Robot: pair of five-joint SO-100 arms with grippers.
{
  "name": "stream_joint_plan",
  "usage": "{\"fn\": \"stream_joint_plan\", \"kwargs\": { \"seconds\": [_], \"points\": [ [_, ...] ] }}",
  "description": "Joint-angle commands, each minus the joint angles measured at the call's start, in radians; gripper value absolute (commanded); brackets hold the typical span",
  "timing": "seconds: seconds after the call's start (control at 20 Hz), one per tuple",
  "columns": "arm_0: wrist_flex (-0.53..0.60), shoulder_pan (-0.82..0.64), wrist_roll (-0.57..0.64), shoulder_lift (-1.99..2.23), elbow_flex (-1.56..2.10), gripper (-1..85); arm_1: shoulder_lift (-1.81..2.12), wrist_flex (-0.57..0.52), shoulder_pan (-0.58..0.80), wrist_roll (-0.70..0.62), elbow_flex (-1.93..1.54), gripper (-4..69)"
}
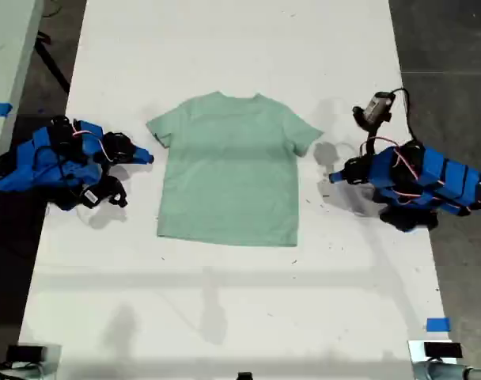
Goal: Fold t-shirt
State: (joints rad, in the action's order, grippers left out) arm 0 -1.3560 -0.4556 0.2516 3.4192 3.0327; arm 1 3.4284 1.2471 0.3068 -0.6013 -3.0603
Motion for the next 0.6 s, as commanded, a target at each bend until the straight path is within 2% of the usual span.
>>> {"fn": "stream_joint_plan", "kwargs": {
  "seconds": [0.0,0.3,0.55],
  "points": [
    [-0.021,0.417,-0.403,0.003,-0.008,0.1,0.008,-0.133,-0.143,0.592,0.017,1.7],
    [-0.014,0.414,-0.405,0.003,-0.014,0.1,0.008,-0.130,-0.127,0.584,0.034,1.7],
    [-0.055,0.387,-0.403,0.000,-0.118,0.1,0.006,-0.037,-0.078,0.549,0.192,1.6]
  ]
}}
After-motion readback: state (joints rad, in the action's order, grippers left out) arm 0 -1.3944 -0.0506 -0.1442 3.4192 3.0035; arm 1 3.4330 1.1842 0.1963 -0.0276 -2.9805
